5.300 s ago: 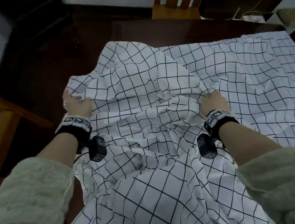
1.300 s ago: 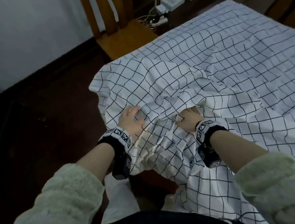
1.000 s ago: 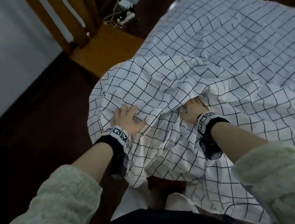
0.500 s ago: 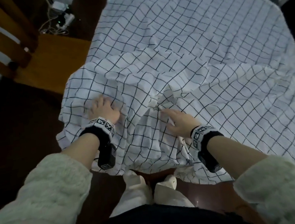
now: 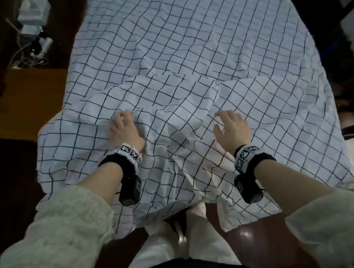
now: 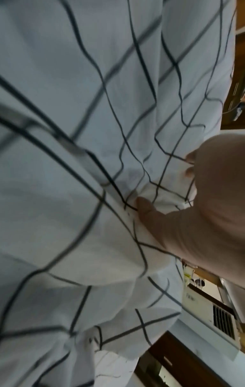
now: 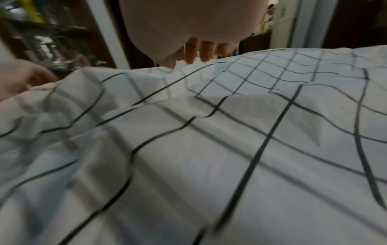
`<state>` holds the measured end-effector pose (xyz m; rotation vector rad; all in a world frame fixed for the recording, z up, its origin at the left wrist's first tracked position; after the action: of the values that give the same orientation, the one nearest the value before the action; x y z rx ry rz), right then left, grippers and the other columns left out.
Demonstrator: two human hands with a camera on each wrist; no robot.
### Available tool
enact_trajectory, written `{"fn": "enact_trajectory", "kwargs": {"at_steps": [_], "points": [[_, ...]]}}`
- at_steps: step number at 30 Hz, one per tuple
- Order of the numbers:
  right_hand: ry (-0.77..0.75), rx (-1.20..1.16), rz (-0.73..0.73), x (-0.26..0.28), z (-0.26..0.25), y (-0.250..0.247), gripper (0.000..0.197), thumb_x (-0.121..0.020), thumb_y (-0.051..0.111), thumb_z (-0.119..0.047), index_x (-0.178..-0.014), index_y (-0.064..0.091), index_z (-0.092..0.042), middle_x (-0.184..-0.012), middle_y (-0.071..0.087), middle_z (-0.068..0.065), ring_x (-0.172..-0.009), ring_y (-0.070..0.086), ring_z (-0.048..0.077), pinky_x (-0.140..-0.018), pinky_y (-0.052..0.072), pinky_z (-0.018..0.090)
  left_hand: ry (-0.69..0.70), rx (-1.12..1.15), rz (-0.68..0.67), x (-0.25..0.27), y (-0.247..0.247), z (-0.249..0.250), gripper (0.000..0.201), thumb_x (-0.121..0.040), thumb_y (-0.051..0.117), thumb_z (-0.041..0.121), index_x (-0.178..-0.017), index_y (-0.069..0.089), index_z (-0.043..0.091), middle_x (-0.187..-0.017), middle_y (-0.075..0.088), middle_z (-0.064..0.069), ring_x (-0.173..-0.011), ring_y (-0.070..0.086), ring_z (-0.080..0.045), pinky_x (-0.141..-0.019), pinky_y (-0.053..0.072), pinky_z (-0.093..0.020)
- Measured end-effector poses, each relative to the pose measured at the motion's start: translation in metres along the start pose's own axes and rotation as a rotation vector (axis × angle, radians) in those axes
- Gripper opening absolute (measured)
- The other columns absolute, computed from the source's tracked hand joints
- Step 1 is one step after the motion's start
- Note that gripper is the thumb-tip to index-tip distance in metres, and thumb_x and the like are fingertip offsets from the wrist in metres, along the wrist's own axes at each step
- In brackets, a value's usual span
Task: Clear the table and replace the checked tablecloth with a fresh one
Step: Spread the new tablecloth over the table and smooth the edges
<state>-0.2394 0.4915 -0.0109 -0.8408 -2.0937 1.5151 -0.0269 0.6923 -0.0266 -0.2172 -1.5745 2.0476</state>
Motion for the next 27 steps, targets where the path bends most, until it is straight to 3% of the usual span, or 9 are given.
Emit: {"fn": "enact_trajectory", "kwargs": {"at_steps": [4,6,8,14,16,18,21,24,27], "points": [[0.375,0.028,-0.159,-0.035,0.055,-0.005,0.064,-0.091,0.044,-0.056,-0.146,0.029,-0.028,-0.152,0.026,0.002,-0.139,0.022,0.030,-0.112,0.026,0.048,0.167,0.024,0.156,-0.020,-0.009,0.036,0.050,-0.077,0.054,0.002,-0.123,0.051,0.022,-0.132,0.046,-0.003,-0.127,0.035,-0.026,-0.103,0.029,-0.040],[0.469,-0.010,-0.177,-0.055,0.080,-0.009,0.068,-0.091,0.039,-0.060,-0.149,0.024,-0.028,-0.157,0.018,0.003,-0.143,0.016,0.030,-0.116,0.019,0.049,0.206,0.061,0.225,-0.033,-0.015,0.055,0.038,-0.082,0.050,0.005,-0.116,0.058,0.020,-0.123,0.056,-0.002,-0.121,0.042,-0.026,-0.096,0.033,-0.037],[0.501,-0.035,-0.186,-0.075,0.100,-0.012,0.067,-0.092,0.034,-0.059,-0.150,0.025,-0.027,-0.158,0.017,0.002,-0.145,0.012,0.028,-0.117,0.016,0.048,0.199,0.099,0.235,-0.051,-0.016,0.070,0.032,-0.087,0.047,0.012,-0.117,0.059,0.018,-0.126,0.057,-0.003,-0.120,0.043,-0.026,-0.097,0.035,-0.038],[0.354,-0.016,-0.233,-0.135,0.126,-0.022,0.055,-0.097,0.031,-0.047,-0.147,0.032,-0.024,-0.160,0.014,0.001,-0.148,0.006,0.019,-0.120,0.007,0.040,0.159,-0.012,0.032,-0.111,0.002,0.099,0.051,-0.095,0.043,0.040,-0.143,0.038,0.022,-0.154,0.030,-0.004,-0.141,0.022,-0.028,-0.116,0.022,-0.044],[0.280,0.009,-0.268,-0.150,0.129,-0.018,0.056,-0.097,0.028,-0.049,-0.146,0.034,-0.024,-0.158,0.021,0.003,-0.146,0.014,0.022,-0.121,0.010,0.041,0.138,-0.065,-0.067,-0.124,0.007,0.108,0.053,-0.098,0.035,0.042,-0.147,0.031,0.024,-0.155,0.027,-0.004,-0.142,0.020,-0.028,-0.116,0.020,-0.045],[0.295,0.016,-0.325,-0.160,0.134,-0.010,0.060,-0.093,0.027,-0.054,-0.145,0.031,-0.026,-0.154,0.029,0.004,-0.140,0.028,0.029,-0.116,0.022,0.046,0.088,-0.112,-0.179,-0.130,0.012,0.116,0.052,-0.099,0.027,0.043,-0.148,0.027,0.025,-0.149,0.038,-0.012,-0.133,0.037,-0.032,-0.107,0.032,-0.046],[0.412,0.120,-0.412,-0.166,0.135,0.002,0.069,-0.086,0.030,-0.067,-0.146,0.019,-0.035,-0.156,0.018,0.012,-0.140,0.023,0.034,-0.109,0.026,0.053,0.009,-0.139,-0.258,-0.129,0.016,0.117,0.052,-0.099,0.023,0.042,-0.149,0.020,0.028,-0.133,0.052,-0.014,-0.109,0.055,-0.035,-0.085,0.044,-0.044],[0.392,0.248,-0.459,-0.174,0.124,0.011,0.081,-0.077,0.030,-0.082,-0.145,0.008,-0.044,-0.159,0.004,0.012,-0.143,0.010,0.042,-0.109,0.022,0.059,0.040,-0.239,-0.243,-0.133,0.017,0.114,0.057,-0.097,0.031,0.048,-0.149,0.017,0.033,-0.151,0.029,-0.006,-0.118,0.047,-0.037,-0.090,0.045,-0.049],[0.361,0.229,-0.491,-0.187,0.118,0.016,0.090,-0.074,0.032,-0.085,-0.147,0.001,-0.044,-0.160,-0.006,0.008,-0.144,-0.002,0.046,-0.112,0.015,0.063,0.098,-0.289,-0.328,-0.144,0.027,0.112,0.067,-0.088,0.031,0.069,-0.146,0.007,0.048,-0.159,-0.004,0.008,-0.143,0.012,-0.036,-0.102,0.028,-0.064]]}}
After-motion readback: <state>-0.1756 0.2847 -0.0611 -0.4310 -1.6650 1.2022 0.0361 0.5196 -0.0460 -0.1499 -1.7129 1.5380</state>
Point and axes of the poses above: each hand's wrist, its own x-axis away from the middle knuckle, its own y-axis out of the palm, z = x × y, the point moved 3 cm from there along -x, towards the middle knuckle
